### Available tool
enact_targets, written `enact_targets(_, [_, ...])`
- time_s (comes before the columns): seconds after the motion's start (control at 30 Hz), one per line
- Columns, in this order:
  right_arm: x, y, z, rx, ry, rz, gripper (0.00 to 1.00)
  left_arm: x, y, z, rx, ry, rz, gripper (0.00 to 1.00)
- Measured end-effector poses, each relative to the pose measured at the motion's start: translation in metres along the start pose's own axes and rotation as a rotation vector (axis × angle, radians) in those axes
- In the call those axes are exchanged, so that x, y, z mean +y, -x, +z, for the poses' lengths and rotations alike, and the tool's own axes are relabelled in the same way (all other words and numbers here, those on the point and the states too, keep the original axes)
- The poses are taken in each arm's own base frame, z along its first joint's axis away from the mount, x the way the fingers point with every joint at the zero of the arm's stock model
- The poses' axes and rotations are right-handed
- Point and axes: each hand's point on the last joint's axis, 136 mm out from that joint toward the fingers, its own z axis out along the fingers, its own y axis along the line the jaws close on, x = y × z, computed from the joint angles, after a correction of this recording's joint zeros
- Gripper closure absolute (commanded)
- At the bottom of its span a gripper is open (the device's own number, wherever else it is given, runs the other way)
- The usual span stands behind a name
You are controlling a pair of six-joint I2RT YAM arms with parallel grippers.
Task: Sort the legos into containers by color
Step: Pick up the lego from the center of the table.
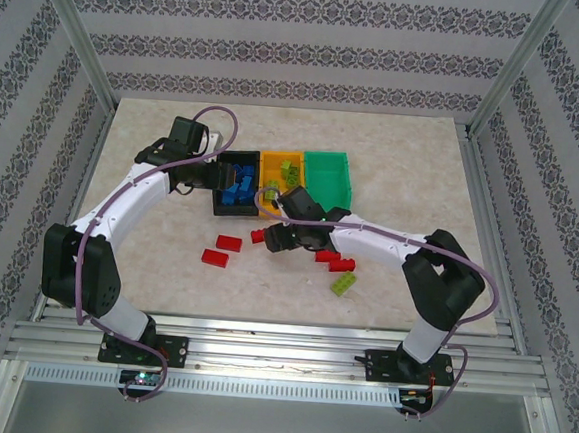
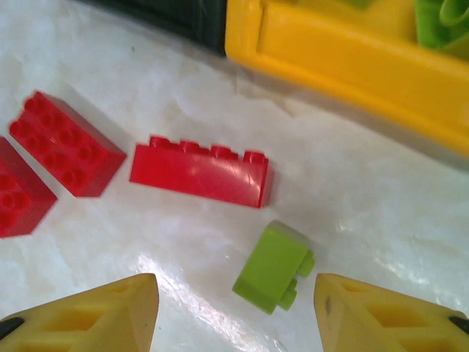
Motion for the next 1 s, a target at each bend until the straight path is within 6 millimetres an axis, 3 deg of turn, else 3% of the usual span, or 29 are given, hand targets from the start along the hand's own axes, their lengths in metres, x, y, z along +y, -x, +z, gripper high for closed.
enact_targets(0.2, [-0.007, -0.012, 0.014, 0.035, -0.026, 0.005, 0.46, 0.000, 0.000, 0.000, 0.000, 0.000, 0.000, 0.42])
enact_targets(0.37, [-0.016, -0.023, 0.030, 0.079, -0.061, 0.012, 0.61, 0.000, 0.000, 0.000, 0.000, 0.000, 0.000, 0.42])
enact_targets(0.43, [-0.016, -0.021, 0.034, 0.082, -0.064, 0.012, 0.67, 0.000, 0.000, 0.000, 0.000, 0.000, 0.000, 0.41])
enact_targets(0.7, [-0.016, -0.013, 0.032, 0.063, -0.064, 0.015, 0.70, 0.000, 0.000, 0.000, 0.000, -0.001, 0.000, 0.41])
enact_targets(0.8, [-0.018, 0.001, 0.022, 0.023, -0.058, 0.026, 0.70, -0.001, 0.000, 0.000, 0.001, -0.004, 0.000, 0.41])
enact_targets(1.0, [-0.029, 0.061, -0.012, -0.126, -0.047, 0.075, 0.69, -0.001, 0.000, 0.000, 0.001, -0.007, 0.000, 0.41])
